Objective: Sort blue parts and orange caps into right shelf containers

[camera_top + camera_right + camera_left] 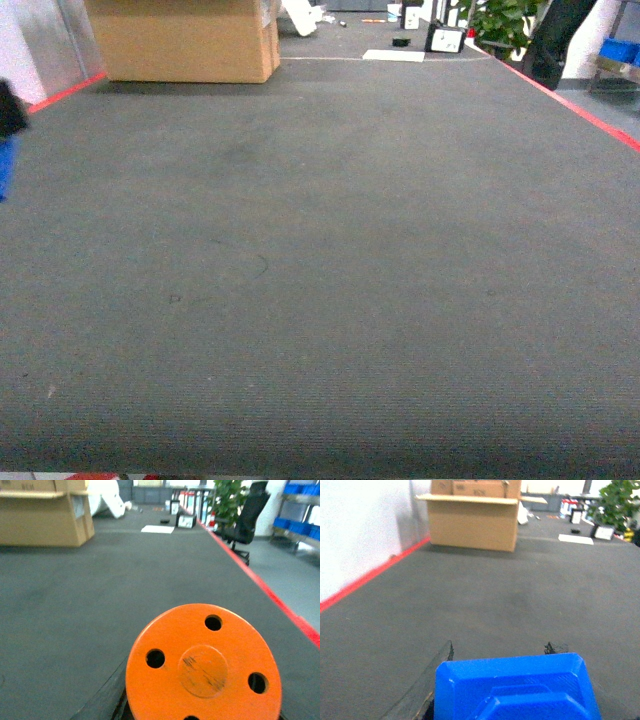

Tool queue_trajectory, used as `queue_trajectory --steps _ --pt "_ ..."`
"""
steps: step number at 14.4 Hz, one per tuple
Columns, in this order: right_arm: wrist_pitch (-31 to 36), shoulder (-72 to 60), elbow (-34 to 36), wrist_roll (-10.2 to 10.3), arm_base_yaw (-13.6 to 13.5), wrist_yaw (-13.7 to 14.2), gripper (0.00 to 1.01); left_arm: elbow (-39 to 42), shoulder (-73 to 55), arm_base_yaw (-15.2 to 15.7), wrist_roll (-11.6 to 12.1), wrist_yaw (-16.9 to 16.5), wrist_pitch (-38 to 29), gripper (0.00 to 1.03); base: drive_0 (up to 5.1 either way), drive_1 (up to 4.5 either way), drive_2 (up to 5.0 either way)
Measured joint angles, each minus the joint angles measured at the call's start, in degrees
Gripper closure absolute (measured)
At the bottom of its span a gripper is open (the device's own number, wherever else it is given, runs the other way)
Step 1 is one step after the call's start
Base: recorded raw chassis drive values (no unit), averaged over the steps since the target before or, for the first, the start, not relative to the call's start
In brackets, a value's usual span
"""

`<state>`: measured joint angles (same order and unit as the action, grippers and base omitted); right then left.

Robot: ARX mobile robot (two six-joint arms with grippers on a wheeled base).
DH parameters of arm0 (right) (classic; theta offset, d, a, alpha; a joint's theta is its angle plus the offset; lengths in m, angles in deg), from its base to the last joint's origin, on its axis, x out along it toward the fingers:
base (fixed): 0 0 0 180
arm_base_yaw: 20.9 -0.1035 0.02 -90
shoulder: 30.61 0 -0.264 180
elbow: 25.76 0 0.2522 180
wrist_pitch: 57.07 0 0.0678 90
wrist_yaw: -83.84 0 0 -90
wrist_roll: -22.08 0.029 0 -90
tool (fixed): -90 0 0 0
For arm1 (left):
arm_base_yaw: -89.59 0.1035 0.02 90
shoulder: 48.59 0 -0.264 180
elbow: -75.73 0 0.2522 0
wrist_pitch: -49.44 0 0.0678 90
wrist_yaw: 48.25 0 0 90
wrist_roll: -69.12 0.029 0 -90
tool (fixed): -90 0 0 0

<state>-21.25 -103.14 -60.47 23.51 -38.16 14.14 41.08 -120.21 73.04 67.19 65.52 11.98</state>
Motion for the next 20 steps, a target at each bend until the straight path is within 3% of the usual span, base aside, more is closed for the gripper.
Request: queue_trajectory --steps 2,4,5,6,8,9,10,11,13,17,18,19,20 --pt "-5.6 18.1 1.5 -1.9 -1.8 3.4 0.57 3.0 17.1 -4.0 3.7 9.7 2.4 0.59 0.0 0.0 0.0" --pt "-9.1 32.2 3.7 -4.9 -5.8 7.1 0.57 3.0 26.9 -13.4 9.3 16.0 -0.1 0.59 0.0 0.0 0.0" --pt "-12.1 37.0 4.5 -6.1 -8.2 9.0 0.57 2.8 29.3 -17.7 10.9 17.4 2.3 0.59 0.0 0.0 0.0" --pt "-13.6 39.7 4.7 -7.3 -12.3 10.4 0.57 2.8 29.6 -20.7 13.0 17.7 3.3 0.59 0.0 0.0 0.0" --pt "-14.8 39.6 4.7 -7.5 -12.6 10.7 0.57 2.7 29.2 -20.5 14.0 17.8 4.7 0.59 0.0 0.0 0.0" --pt "-29.0 42.1 2.2 -5.6 -10.6 7.0 0.57 -0.3 33.3 -17.8 10.5 11.9 21.4 0.59 0.0 0.0 0.0" --pt "-38.4 46.0 2.8 -3.7 -6.8 3.6 0.57 0.2 39.2 -13.6 6.4 6.7 33.2 0.59 0.0 0.0 0.0" --pt "-41.2 48.8 5.4 -2.8 -3.2 1.2 0.57 3.2 43.1 -9.7 4.4 3.6 38.6 0.59 0.0 0.0 0.0" --pt "-41.4 52.5 9.7 -2.3 2.2 -5.3 0.57 8.6 47.1 -3.1 2.9 -4.2 40.4 0.59 0.0 0.0 0.0" --pt "-42.1 58.2 14.6 -2.1 9.4 -12.5 0.57 13.8 54.5 6.2 2.3 -13.2 41.4 0.59 0.0 0.0 0.0" --pt "-42.8 59.7 15.4 -2.0 13.2 -17.0 0.57 15.0 55.7 7.6 2.3 -14.6 42.0 0.59 0.0 0.0 0.0" --pt "-42.9 60.8 16.1 -1.9 17.7 -19.1 0.57 15.7 57.2 9.1 2.3 -16.2 42.3 0.59 0.0 0.0 0.0" --pt "-46.7 63.6 16.4 -1.9 17.6 -20.0 0.57 16.3 58.8 14.5 2.3 -22.1 43.1 0.59 0.0 0.0 0.0"
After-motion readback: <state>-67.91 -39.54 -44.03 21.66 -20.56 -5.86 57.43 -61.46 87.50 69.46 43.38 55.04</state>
